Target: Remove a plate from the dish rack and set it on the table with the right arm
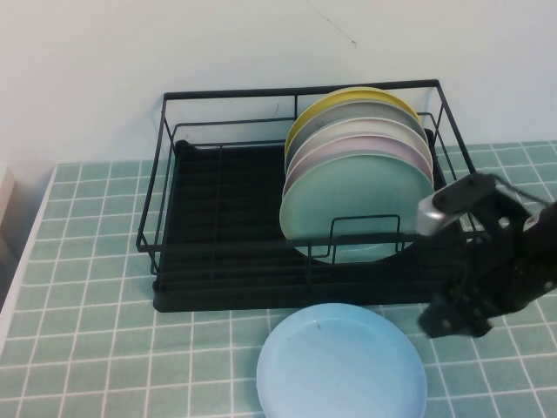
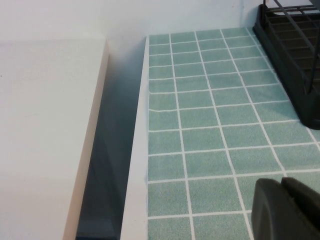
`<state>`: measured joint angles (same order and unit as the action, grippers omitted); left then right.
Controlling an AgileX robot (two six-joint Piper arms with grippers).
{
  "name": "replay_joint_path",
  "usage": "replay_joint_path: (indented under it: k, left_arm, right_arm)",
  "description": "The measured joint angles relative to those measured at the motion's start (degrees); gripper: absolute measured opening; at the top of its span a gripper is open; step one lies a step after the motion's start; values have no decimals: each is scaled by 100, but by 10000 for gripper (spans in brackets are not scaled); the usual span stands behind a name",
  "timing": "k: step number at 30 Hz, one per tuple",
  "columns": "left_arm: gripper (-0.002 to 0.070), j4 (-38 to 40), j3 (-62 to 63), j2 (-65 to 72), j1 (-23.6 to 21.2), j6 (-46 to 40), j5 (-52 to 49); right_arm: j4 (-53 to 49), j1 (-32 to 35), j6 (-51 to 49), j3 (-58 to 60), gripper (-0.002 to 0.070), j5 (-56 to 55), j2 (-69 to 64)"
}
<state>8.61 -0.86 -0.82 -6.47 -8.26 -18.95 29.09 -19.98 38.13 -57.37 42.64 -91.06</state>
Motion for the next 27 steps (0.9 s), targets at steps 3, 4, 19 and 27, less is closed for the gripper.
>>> replay_joint_path:
  k: [3,4,19,27]
  left_arm:
    - [-4,0,0,0,0,0,0]
    - [-4,0,0,0,0,0,0]
    - [-4,0,0,0,0,0,0]
    - [-4,0,0,0,0,0,0]
  right_arm:
    - [-915,0,-721,-371,361,555,289]
    - [-1095,0,-837,-422,318,612,431]
    - [-6,0,-86,933,1,-23,4689]
    - [89,0,-38,1214,-1,933,6022]
